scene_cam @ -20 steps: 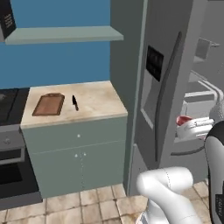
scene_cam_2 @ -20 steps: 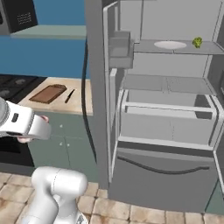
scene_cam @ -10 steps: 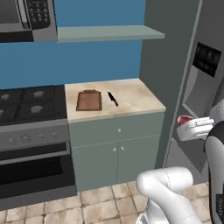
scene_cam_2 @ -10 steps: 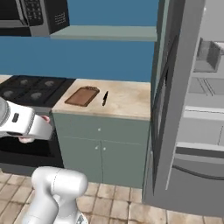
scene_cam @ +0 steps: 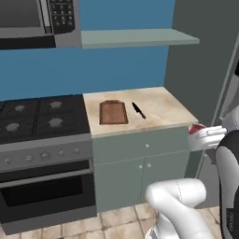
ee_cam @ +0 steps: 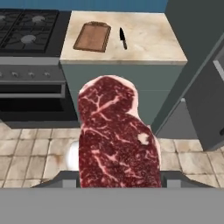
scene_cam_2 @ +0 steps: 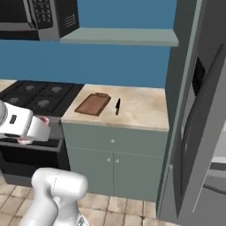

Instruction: Retrieve the steak from the fridge and place it on the cutting board.

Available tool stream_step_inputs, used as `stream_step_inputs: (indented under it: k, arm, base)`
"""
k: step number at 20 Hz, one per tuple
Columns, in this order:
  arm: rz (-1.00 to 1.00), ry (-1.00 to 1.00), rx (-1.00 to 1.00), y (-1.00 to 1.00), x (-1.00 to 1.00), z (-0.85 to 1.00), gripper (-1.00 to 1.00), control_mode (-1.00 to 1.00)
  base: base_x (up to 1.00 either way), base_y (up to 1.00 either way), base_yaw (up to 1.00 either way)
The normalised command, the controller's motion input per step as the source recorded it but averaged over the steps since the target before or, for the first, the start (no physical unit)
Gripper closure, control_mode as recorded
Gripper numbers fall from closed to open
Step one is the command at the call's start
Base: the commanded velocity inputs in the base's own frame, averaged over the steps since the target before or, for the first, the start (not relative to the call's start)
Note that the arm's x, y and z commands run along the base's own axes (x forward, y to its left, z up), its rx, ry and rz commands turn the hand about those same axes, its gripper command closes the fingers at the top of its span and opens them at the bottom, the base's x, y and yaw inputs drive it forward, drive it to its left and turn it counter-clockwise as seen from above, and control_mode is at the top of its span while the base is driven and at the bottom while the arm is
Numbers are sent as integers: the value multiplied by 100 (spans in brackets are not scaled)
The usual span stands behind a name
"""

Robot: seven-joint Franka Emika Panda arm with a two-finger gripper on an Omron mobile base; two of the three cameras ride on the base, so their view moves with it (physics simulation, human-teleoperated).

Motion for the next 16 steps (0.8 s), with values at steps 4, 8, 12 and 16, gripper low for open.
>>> stream_step_inputs:
  k: [4,8,12,16]
  arm:
    - [0,0,0,0,0,0,100,100]
    - [0,0,0,0,0,0,100,100]
    - [0,0,0,0,0,0,100,100]
    - [0,0,0,0,0,0,100,100]
  base:
    - [68,30,0]
    - [66,30,0]
    - [63,44,0]
    - [50,43,0]
